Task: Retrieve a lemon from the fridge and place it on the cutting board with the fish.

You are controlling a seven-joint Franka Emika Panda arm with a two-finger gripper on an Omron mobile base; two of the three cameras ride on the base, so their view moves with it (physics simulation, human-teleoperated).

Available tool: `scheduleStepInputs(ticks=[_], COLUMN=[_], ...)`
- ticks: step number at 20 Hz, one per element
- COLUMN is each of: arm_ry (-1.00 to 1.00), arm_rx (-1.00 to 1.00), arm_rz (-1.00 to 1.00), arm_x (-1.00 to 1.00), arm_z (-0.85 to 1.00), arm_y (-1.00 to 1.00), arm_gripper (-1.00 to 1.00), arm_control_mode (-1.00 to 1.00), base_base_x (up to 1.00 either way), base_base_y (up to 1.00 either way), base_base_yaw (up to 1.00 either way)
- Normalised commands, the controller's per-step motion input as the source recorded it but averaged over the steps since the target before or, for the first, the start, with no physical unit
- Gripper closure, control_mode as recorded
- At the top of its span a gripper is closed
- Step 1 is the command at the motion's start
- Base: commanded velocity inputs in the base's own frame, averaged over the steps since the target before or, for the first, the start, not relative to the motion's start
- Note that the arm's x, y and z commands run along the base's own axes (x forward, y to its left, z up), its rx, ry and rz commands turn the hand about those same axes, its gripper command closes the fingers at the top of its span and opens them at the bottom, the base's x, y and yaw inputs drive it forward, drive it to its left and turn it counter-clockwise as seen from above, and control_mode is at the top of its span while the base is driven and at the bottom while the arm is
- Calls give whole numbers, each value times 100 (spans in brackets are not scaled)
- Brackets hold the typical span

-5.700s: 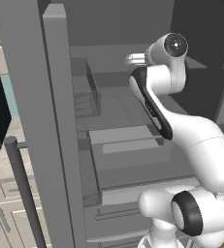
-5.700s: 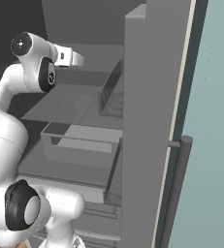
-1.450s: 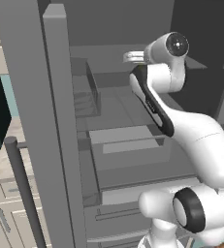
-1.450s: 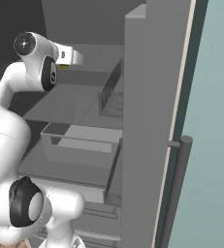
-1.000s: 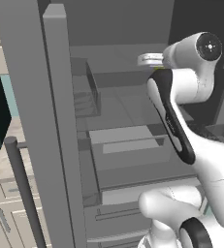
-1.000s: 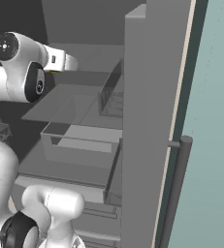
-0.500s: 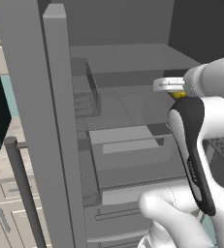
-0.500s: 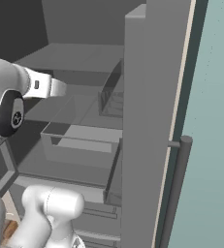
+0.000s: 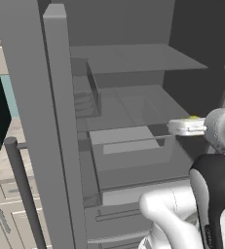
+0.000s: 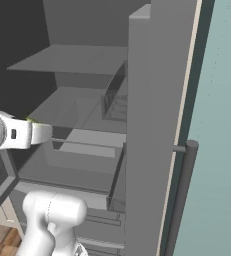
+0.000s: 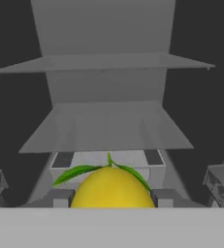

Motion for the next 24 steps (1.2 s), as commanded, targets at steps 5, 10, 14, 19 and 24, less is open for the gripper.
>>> scheduleStepInputs(ticks=[5,10,14,19,24], arm_ry=[0,0,0,0,0], arm_rx=[0,0,0,0,0], arm_rz=[0,4,1,0,0], arm_x=[-83,-55,-21,-7,-21], arm_z=[-26,-15,-9,-6,-5], arm_y=[0,0,0,0,0], arm_gripper=[100,100,100,100,100], arm_control_mode=[-100,-100,-100,-100,100], base_base_x=[0,0,0,0,-11], base_base_y=[0,0,0,0,0], base_base_yaw=[0,0,0,0,0])
